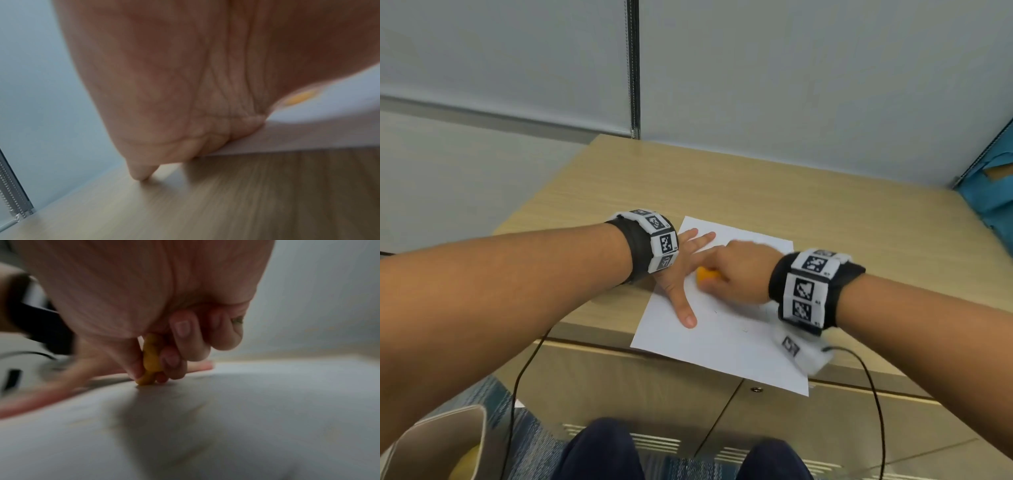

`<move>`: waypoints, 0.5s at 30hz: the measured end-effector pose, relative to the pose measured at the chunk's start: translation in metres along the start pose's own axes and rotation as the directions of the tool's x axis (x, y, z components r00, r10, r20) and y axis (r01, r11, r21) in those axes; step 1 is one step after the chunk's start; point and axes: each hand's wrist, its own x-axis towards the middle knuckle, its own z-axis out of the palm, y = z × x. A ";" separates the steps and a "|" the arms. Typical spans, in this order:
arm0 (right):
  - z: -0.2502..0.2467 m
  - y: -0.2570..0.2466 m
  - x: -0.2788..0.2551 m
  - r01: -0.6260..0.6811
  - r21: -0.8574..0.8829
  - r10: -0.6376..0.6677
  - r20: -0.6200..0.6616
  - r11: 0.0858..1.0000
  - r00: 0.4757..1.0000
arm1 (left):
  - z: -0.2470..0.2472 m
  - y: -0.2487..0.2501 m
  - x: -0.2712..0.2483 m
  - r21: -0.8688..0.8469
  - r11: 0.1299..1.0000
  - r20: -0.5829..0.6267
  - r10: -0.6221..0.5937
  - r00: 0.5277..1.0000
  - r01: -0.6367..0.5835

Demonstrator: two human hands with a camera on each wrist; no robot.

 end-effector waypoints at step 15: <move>-0.006 0.041 0.018 -0.214 -0.056 0.211 -0.056 0.975 0.976 | 0.002 0.000 -0.001 -0.064 0.998 -0.022 0.004 1.000 -0.005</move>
